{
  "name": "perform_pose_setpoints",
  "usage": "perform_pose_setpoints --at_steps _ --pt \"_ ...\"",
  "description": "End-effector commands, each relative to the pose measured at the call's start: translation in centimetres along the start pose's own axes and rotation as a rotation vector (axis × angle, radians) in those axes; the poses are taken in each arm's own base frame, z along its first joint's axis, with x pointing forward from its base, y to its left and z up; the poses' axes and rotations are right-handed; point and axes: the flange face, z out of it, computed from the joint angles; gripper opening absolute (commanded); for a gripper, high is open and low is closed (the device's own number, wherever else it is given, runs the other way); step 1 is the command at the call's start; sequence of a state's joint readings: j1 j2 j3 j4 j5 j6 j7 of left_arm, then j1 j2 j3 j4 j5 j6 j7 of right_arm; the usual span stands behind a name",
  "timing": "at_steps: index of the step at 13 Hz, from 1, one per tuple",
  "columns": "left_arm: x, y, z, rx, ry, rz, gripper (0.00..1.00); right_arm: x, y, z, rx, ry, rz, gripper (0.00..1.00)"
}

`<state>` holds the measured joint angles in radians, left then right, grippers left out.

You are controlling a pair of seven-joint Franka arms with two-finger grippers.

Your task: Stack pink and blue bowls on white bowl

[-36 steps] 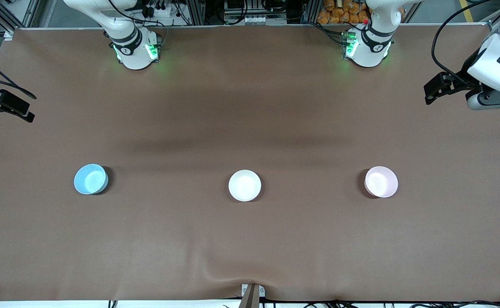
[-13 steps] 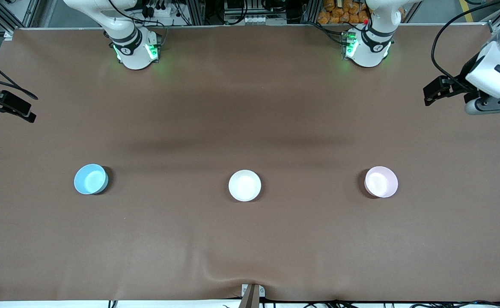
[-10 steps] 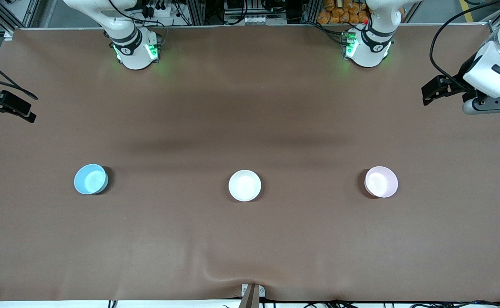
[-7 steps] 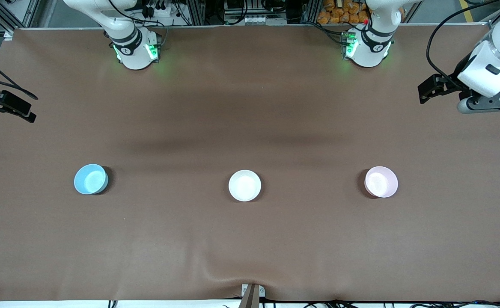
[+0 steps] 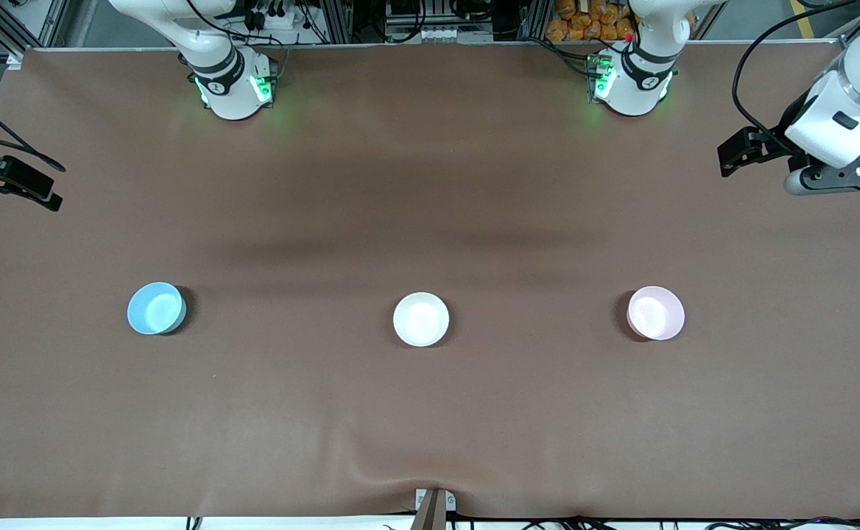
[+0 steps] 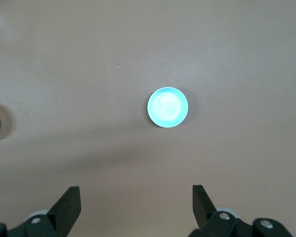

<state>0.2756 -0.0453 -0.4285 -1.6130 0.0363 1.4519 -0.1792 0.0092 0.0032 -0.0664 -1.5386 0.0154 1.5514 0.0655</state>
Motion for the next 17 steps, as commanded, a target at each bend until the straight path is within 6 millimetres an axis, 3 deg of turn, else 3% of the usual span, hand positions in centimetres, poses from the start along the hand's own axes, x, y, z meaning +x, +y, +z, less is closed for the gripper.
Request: perform_pose_setpoints --at_steps 1,17 --pt "-0.1 0.0 0.8 0.026 -0.014 0.000 1.00 -0.6 0.1 -0.2 0.009 0.007 0.012 1.00" --pt "1.2 -2.0 1.4 0.012 -0.001 -0.031 1.00 -0.5 0.3 -0.3 0.011 0.011 0.015 1.00"
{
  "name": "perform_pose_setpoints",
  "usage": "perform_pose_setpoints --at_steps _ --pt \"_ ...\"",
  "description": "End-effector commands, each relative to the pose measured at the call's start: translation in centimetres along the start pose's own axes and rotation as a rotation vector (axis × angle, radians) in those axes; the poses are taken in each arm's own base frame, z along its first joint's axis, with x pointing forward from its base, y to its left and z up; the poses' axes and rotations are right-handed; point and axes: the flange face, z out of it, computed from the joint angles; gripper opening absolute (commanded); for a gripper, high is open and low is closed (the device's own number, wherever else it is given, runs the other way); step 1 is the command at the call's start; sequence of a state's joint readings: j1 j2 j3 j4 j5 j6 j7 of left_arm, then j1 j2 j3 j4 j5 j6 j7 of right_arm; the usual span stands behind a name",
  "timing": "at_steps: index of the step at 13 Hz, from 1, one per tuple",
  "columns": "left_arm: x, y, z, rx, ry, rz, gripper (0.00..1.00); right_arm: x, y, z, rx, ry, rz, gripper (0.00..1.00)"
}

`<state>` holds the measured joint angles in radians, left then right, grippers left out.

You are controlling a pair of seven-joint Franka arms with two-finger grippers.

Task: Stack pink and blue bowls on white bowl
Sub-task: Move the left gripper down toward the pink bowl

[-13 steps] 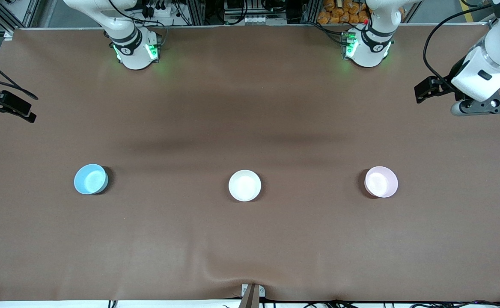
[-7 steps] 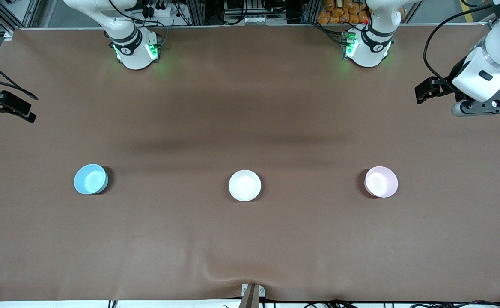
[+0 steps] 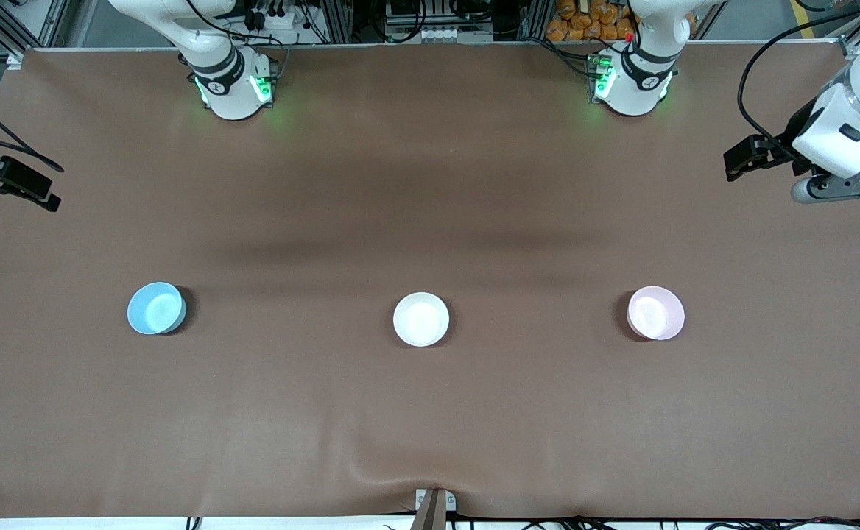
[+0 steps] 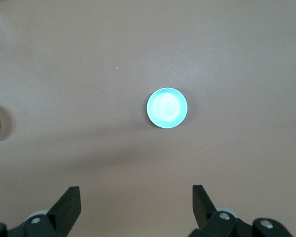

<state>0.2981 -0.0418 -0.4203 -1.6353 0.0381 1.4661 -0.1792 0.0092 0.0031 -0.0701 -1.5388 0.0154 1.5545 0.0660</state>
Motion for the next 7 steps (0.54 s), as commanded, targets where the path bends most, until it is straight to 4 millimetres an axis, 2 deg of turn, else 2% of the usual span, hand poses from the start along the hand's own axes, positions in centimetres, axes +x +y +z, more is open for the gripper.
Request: perform_pose_setpoints --at_steps 1,4,7 --pt "1.0 -0.5 0.6 0.009 0.010 -0.002 1.00 -0.6 0.1 -0.3 0.011 0.007 0.011 1.00" --pt "2.5 -1.1 2.2 -0.005 0.006 -0.011 1.00 -0.5 0.2 -0.1 0.011 0.004 0.013 1.00" --pt "5.0 -3.0 6.0 -0.039 0.011 -0.042 1.00 -0.5 0.2 -0.2 0.011 0.005 0.013 1.00"
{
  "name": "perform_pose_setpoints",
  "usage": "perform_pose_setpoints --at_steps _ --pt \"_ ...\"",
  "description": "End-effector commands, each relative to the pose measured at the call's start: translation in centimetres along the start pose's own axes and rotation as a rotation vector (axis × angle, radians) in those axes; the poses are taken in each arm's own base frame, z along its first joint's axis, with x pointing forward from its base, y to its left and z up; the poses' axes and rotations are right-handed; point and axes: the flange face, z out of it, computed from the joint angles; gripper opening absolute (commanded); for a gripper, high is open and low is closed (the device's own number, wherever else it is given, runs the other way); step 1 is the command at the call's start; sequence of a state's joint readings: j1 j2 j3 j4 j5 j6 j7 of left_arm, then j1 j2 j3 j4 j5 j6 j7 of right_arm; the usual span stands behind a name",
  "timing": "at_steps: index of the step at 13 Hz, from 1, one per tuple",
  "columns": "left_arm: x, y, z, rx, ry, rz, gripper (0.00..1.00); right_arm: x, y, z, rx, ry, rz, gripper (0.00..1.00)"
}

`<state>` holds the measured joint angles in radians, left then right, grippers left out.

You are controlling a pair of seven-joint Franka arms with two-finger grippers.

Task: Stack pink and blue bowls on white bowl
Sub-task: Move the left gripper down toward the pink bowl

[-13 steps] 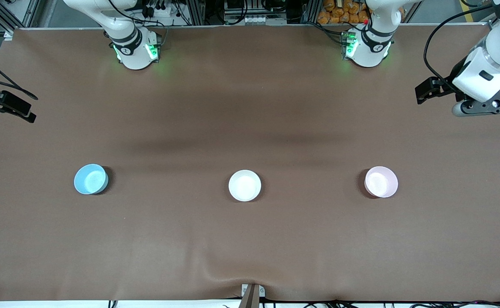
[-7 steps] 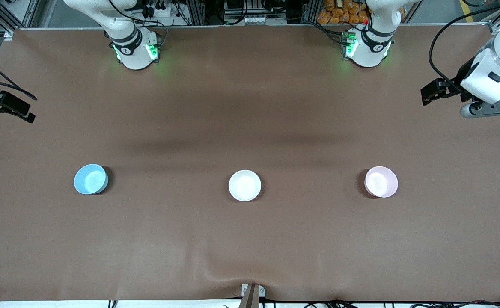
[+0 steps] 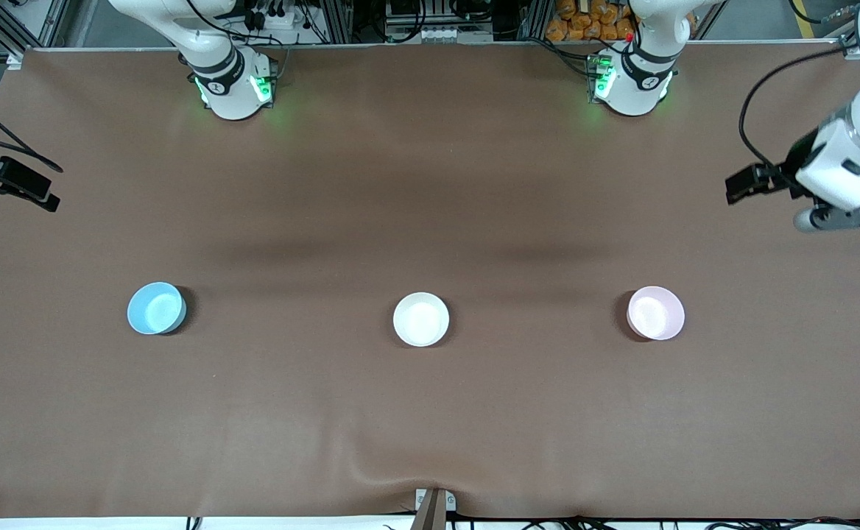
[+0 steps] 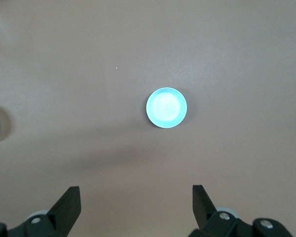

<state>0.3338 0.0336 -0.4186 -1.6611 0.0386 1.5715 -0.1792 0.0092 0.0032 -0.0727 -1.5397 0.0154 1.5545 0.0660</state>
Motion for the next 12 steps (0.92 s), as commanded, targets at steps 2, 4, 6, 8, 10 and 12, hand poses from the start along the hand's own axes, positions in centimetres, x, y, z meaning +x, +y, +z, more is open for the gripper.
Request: perform_pose_setpoints --at_steps 2,4,6,8,10,12 --pt "2.9 -0.9 4.1 -0.022 0.006 -0.007 1.00 -0.5 0.0 -0.3 0.011 0.006 0.010 1.00" --pt "4.9 -2.5 6.9 -0.046 -0.011 -0.029 1.00 -0.5 0.0 -0.2 0.011 0.006 0.010 1.00" --pt "6.7 -3.9 10.3 -0.074 -0.048 -0.048 1.00 -0.4 0.0 -0.2 0.011 0.007 0.012 1.00" --pt "8.3 -5.1 13.2 -0.102 -0.059 -0.068 1.00 -0.3 -0.2 -0.2 0.012 0.017 0.007 1.00" --pt "9.6 -5.2 15.7 -0.123 -0.057 -0.071 1.00 -0.2 -0.2 0.0 0.011 0.014 0.007 1.00" --pt "10.7 -5.2 18.4 -0.143 -0.062 -0.070 1.00 -0.2 -0.2 -0.1 0.011 0.015 0.007 1.00"
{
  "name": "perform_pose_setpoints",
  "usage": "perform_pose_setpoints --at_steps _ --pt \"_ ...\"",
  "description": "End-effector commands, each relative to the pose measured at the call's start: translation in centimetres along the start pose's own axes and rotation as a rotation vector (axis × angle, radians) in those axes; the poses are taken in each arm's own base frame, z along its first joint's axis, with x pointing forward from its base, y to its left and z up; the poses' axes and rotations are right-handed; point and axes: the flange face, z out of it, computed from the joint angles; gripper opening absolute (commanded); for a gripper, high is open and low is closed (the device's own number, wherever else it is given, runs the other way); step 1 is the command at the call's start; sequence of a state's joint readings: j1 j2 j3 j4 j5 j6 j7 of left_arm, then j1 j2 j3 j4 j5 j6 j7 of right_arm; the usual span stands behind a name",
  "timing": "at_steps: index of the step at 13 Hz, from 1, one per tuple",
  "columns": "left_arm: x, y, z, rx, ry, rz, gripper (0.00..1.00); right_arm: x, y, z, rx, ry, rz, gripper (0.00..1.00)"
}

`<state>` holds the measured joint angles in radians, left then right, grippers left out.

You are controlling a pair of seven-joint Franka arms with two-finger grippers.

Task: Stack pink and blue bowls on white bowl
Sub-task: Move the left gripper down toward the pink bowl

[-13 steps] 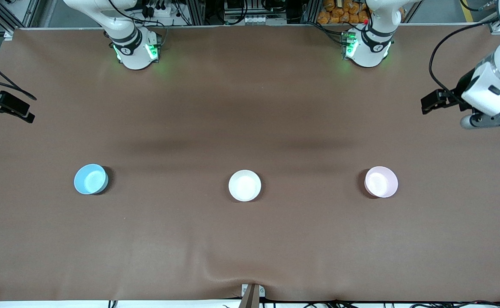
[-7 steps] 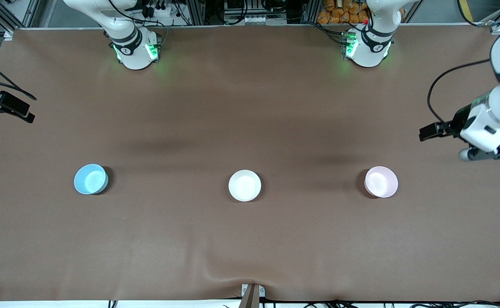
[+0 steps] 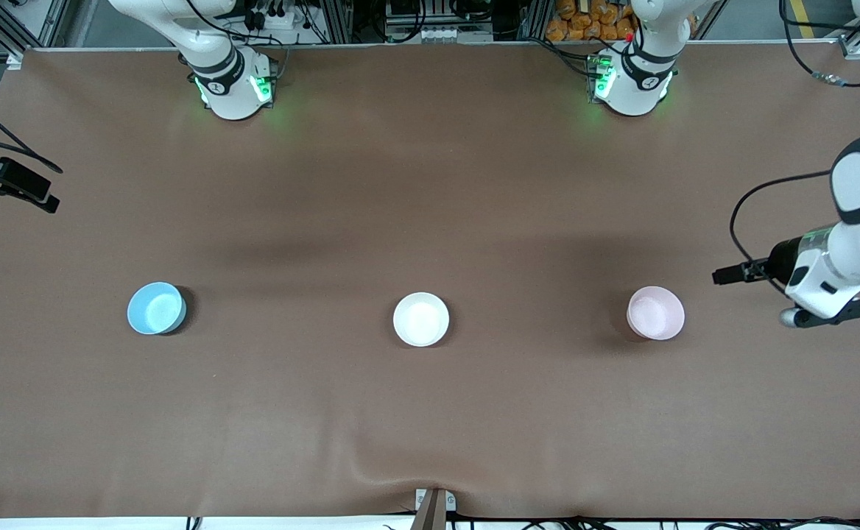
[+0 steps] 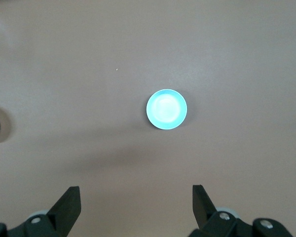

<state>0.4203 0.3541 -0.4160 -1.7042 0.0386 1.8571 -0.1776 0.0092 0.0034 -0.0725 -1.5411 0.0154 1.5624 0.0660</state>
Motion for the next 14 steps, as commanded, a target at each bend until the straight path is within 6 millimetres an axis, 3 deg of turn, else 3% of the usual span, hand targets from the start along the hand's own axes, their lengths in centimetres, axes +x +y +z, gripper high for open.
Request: perform_pose_setpoints --at_steps 1,14 --pt "1.5 0.0 2.8 -0.017 -0.001 0.007 1.00 -0.2 -0.2 0.0 0.011 0.007 0.007 1.00" --pt "2.1 -0.6 13.6 -0.001 0.168 0.073 1.00 -0.2 -0.3 0.0 0.014 0.010 0.006 1.00"
